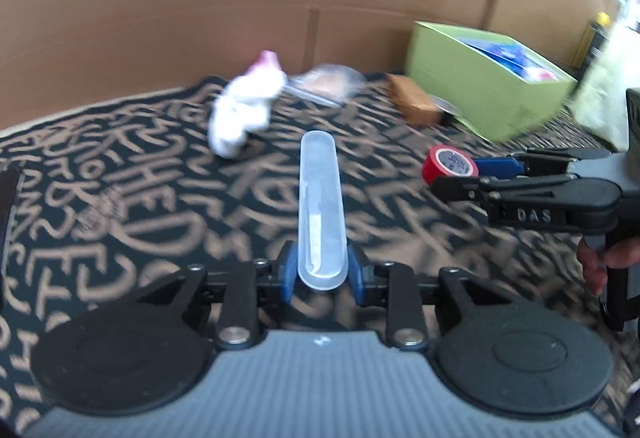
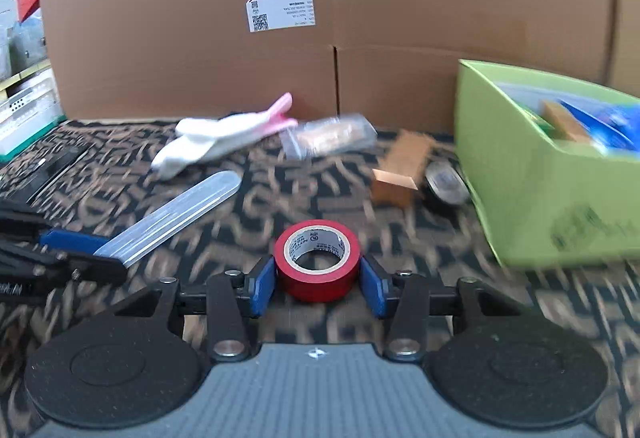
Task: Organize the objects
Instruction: 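Grasp the red tape roll with the right gripper while the left grasps the clear plastic tube, then carry the tape and tube into the lime-green box and open both grippers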
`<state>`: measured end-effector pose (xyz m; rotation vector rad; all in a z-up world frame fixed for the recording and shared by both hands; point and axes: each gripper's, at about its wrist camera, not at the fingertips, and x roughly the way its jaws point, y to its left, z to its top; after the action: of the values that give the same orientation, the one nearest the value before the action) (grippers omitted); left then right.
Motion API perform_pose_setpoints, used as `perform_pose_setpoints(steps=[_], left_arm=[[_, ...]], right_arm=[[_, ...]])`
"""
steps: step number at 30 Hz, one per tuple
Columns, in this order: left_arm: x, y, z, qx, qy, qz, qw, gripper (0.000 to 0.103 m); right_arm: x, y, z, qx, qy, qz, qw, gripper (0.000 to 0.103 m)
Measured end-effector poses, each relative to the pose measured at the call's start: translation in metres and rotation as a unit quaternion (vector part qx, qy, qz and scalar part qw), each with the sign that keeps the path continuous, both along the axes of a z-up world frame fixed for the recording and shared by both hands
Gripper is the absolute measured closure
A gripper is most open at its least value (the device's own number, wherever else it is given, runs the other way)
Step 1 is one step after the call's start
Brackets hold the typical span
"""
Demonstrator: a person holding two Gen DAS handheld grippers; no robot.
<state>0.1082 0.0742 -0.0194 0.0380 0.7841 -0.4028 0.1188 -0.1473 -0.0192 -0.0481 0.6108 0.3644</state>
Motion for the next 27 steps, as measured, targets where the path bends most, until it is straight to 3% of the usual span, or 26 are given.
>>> perform_pose_setpoints(steps=[2,4,6,11,13,15,18,21,24,27], left_arm=[[-0.010,-0.011,0.002,0.005,0.001,-0.014,0.9999,0.075],[-0.012,-0.023,0.002,0.008,-0.003,-0.014,0.9999,0.050],[-0.009,-0.036,0.002,0.024,-0.011,-0.004,0.9996,0.044],[0.001,-0.057,-0.003,0.045,-0.011,0.004,0.9989,0.045],[0.005,-0.060,-0.005,0.052,-0.015,0.009,0.9985,0.058],[0.008,-0.061,-0.004,0.048,-0.013,0.011,0.9987,0.064],[0.012,-0.065,-0.004,0.049,-0.011,0.012,0.9987,0.063],[0.017,-0.071,-0.006,0.057,-0.014,0.018,0.9981,0.049],[0.022,-0.074,-0.006,0.058,-0.015,0.020,0.9980,0.056],[0.024,-0.076,-0.006,0.060,-0.015,0.023,0.9978,0.056]], right_arm=[[-0.026,-0.010,-0.001,-0.003,0.001,-0.002,1.000,0.053],[-0.046,-0.020,-0.002,0.004,0.004,-0.007,1.000,0.053],[-0.063,-0.023,-0.002,0.004,0.004,-0.012,1.000,0.053],[-0.080,-0.023,-0.002,-0.016,-0.009,-0.008,1.000,0.051],[-0.079,-0.021,-0.003,-0.014,-0.008,-0.010,1.000,0.051],[-0.078,-0.021,-0.004,-0.010,-0.007,-0.013,1.000,0.050],[-0.074,-0.021,-0.005,-0.006,-0.007,-0.018,1.000,0.050],[-0.071,-0.021,-0.006,-0.003,-0.007,-0.019,1.000,0.050],[-0.070,-0.021,-0.007,-0.001,-0.007,-0.020,1.000,0.050],[-0.069,-0.022,-0.007,0.002,-0.007,-0.020,1.000,0.050]])
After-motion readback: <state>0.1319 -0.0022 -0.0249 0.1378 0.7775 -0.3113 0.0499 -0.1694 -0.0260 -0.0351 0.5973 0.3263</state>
